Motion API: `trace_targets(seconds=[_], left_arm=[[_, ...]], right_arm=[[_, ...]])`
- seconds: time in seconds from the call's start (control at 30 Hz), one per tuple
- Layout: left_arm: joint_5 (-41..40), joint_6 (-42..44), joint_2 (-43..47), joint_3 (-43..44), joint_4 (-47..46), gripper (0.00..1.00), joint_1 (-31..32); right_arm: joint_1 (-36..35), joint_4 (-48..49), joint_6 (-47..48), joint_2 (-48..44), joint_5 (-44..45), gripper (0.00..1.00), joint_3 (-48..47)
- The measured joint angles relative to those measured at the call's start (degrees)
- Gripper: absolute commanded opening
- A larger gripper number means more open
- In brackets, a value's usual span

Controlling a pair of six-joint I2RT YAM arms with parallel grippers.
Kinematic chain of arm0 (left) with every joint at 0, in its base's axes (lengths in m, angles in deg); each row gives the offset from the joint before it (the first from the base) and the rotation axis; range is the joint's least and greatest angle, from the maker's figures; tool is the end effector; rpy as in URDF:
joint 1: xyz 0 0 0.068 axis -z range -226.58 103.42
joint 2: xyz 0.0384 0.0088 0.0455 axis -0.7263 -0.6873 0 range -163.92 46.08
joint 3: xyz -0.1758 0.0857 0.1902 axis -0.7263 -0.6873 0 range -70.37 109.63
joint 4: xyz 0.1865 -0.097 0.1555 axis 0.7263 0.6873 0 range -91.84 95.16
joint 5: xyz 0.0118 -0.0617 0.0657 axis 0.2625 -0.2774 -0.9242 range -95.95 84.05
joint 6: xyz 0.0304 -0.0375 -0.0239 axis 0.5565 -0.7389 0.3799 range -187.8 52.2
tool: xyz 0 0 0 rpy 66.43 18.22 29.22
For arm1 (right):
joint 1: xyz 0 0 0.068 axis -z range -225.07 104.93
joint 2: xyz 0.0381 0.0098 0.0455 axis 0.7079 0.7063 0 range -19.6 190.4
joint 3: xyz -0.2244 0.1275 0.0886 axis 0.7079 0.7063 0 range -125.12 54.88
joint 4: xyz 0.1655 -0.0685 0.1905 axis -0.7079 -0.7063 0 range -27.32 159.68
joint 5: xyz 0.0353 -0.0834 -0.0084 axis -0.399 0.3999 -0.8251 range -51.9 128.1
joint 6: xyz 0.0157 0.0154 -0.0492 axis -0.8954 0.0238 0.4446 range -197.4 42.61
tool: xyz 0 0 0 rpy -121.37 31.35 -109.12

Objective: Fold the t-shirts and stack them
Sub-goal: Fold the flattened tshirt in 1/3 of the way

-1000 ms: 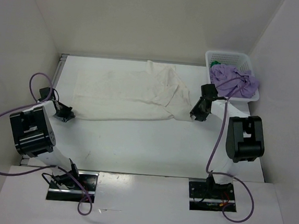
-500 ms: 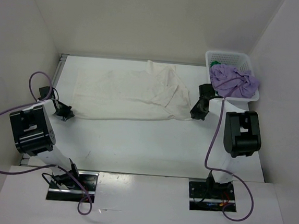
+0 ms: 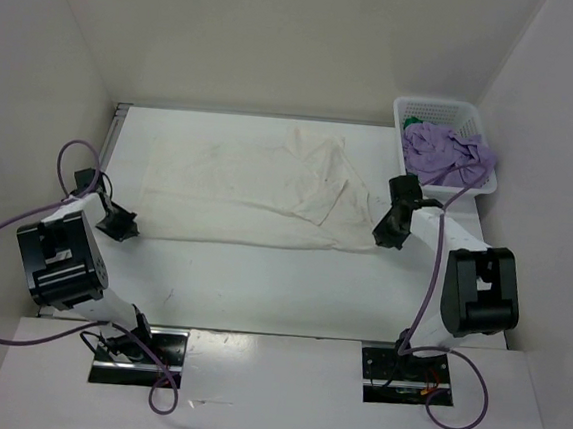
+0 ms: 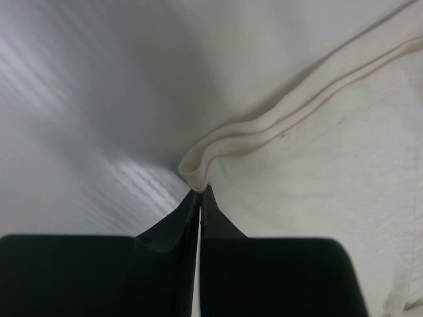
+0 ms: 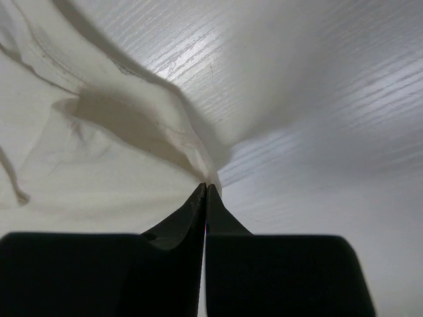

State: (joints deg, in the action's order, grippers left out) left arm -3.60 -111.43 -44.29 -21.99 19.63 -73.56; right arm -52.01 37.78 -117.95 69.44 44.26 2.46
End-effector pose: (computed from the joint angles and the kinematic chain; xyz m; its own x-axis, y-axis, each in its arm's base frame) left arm 0.2617 0.1317 0.1602 -0.2755 -0.9139 -0.2981 -0.8664 0.3704 -0.3350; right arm 0.2864 0.0311 0.1777 -0.7546 0.5593 -0.3432 0.5389 0.8266 0.1622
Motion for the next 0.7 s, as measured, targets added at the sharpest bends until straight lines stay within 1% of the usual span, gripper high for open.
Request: trace_targets(seconds=[0.2,0.27,0.33,0.4,0.43,0.47,0.5,0.53,0.63,0.67,0.7], left_arm=[[-1.03,1.29,2.36,-0.20,3.87,0.00,0.00],[-0.90,1.51,2.51,-0.52,4.35,0.02,0.00],[-0.87,1.60,2.54,-0.83,4.76,0.24,0.00],[-1.03,1.84,2.58,-0.92,5.31,0.49,0.00],[-1.11,1.84,2.75,-0.92,5.51,0.71,-0.02],[-1.27,1.95,2.97,-0.94,5.70,0.83,-0.09],[-1.46,1.84,3.39,-0.94,5.92,1.00,-0.11],[-1.90,1.20,3.93,-0.94,6.25,1.00,-0.13],[-2.75,1.36,5.14,-0.28,7.85,1.00,-0.22],[-2.93,1.36,5.31,0.35,8.48,0.95,-0.22],[-2.62,1.38,5.55,1.09,8.81,0.82,-0.22]], right_arm=[[2.34,-2.67,0.44,-1.97,0.68,0.01,-0.83],[2.60,-3.28,0.81,-2.01,0.74,0.01,-1.01],[2.60,-3.91,1.20,-2.01,0.68,0.06,-1.07],[2.58,-4.79,1.49,-2.01,0.68,0.17,-1.25],[2.60,-5.03,1.68,-2.01,0.74,0.30,-1.29],[2.60,-5.22,1.75,-2.01,0.79,0.34,-1.33],[2.60,-5.55,2.32,-2.01,0.81,0.38,-1.44],[2.64,-6.14,2.78,-2.01,0.76,0.43,-1.79],[2.78,-7.52,3.78,-2.45,0.98,0.46,-4.04],[2.84,-7.65,4.22,-2.86,0.90,0.43,-5.07],[2.86,-7.74,4.70,-3.43,0.52,0.36,-6.21]])
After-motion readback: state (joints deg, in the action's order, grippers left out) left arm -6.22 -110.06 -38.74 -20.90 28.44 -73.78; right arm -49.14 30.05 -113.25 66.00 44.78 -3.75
